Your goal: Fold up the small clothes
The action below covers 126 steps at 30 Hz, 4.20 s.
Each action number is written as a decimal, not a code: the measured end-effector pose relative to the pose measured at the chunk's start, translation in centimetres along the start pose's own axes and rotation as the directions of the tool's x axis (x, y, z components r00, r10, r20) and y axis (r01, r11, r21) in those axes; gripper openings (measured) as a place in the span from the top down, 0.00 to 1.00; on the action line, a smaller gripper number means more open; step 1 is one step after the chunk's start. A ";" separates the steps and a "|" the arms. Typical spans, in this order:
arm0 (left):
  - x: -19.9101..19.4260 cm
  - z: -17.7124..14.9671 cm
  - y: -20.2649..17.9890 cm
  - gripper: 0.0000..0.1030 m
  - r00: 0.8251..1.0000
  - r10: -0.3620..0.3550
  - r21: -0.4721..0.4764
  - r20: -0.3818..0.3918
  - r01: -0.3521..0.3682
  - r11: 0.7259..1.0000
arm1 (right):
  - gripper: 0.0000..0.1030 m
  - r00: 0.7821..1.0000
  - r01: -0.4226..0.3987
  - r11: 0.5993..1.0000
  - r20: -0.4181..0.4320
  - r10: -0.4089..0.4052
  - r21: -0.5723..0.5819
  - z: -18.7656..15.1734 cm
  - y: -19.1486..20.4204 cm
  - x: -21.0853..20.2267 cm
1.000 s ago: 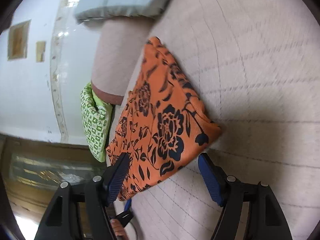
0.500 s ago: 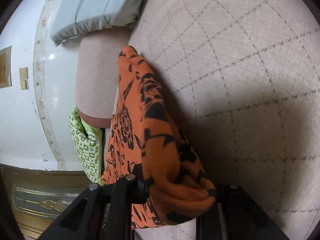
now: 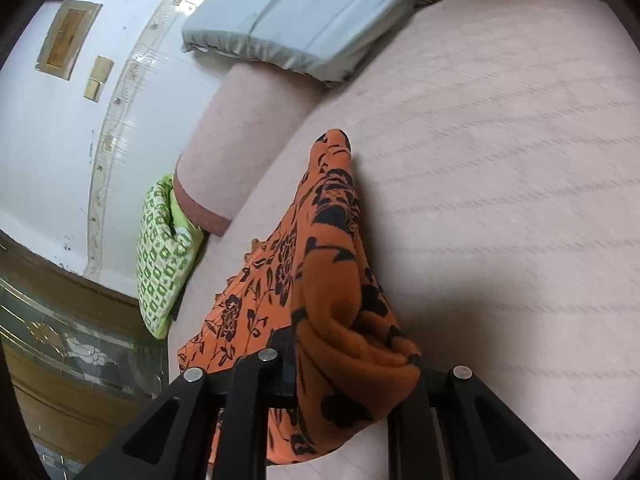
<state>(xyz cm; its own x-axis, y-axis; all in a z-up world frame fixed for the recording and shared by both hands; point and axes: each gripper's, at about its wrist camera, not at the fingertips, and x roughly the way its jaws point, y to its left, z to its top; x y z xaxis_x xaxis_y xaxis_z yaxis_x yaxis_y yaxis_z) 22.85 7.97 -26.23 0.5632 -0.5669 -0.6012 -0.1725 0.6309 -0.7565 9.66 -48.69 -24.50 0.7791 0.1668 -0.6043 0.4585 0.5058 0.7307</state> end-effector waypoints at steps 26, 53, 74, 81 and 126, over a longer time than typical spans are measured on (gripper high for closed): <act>1.6 -0.7 2.5 0.82 0.997 0.079 -0.074 -0.011 -0.079 0.994 | 0.74 0.990 -0.068 0.962 -0.137 0.032 -0.265 -6.9 8.4 2.4; 2.0 -9.4 -19.5 0.84 0.992 0.077 0.583 0.095 -0.118 0.804 | 0.80 0.986 -0.081 0.993 -0.141 0.092 0.083 2.3 -3.5 -3.2; 5.2 -20.5 -24.4 0.33 0.979 0.079 0.822 -0.187 0.112 0.559 | 0.77 0.973 -0.226 0.965 -0.011 0.229 0.137 7.6 -7.1 -8.4; 5.3 -15.3 -20.0 0.33 0.951 0.300 0.806 0.072 -0.233 0.544 | 0.77 0.884 -0.441 0.897 -0.175 0.434 -0.006 4.1 -1.2 -6.4; 9.8 -8.2 -17.9 0.16 0.969 0.225 0.750 -0.099 -0.076 0.657 | 0.45 0.969 -0.154 0.981 -0.211 0.128 -0.115 3.3 -0.1 -3.2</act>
<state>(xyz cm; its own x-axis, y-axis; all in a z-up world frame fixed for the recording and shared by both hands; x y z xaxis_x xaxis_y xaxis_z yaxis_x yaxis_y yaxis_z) 24.81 -13.23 -20.72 0.4273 -0.4595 -0.7786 0.4501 0.8550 -0.2576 8.53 -52.07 -21.63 0.7235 0.4047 -0.5592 0.2805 0.5679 0.7738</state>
